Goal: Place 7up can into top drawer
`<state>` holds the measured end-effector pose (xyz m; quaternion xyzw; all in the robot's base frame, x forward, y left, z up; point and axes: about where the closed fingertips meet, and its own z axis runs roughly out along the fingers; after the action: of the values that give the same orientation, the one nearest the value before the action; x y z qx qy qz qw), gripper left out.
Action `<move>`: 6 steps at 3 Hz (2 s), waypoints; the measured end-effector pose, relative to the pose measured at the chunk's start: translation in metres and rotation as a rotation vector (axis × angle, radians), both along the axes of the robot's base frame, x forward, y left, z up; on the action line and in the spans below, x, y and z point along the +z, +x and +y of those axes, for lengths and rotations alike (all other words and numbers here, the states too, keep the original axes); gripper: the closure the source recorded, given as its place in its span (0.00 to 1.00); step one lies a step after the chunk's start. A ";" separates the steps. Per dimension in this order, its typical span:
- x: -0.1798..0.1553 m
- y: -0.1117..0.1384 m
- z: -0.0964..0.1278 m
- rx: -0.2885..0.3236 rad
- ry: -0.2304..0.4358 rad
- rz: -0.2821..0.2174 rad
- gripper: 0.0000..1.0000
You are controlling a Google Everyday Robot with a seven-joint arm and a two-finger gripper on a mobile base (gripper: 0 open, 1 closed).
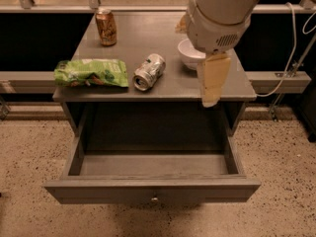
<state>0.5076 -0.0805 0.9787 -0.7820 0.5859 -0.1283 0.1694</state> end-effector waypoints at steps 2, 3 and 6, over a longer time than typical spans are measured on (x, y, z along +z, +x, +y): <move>-0.007 0.086 0.042 0.322 0.048 -0.078 0.00; -0.048 0.116 0.069 0.519 0.005 -0.041 0.00; -0.134 0.148 0.105 0.794 -0.170 0.098 0.18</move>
Offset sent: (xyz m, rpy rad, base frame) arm 0.1375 0.0647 -0.0128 0.0451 -0.1441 0.5653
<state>0.6551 0.0244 0.8449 -0.9639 0.2329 -0.0637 0.1125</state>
